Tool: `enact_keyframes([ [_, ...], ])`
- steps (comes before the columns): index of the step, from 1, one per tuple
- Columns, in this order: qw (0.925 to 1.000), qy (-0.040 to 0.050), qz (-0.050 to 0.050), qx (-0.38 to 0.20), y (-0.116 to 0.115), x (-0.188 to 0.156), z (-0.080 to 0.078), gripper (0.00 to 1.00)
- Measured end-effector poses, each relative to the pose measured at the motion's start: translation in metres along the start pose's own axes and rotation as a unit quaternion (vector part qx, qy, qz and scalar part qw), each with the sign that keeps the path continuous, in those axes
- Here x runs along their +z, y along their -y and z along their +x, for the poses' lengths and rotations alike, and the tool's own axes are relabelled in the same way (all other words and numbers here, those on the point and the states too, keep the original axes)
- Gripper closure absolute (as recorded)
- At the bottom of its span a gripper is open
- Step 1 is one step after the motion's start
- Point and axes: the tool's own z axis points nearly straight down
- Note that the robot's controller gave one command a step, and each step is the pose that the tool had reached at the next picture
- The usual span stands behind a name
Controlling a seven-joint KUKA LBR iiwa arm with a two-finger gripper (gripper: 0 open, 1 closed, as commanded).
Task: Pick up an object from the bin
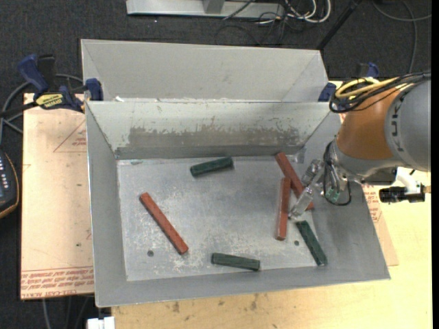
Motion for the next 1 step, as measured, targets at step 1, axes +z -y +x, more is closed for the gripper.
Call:
enact_keyframes([
  [1, 0.9943, 0.0011, 0.003, -0.107, -0.0053, 0.0004, -0.0099, 0.0],
])
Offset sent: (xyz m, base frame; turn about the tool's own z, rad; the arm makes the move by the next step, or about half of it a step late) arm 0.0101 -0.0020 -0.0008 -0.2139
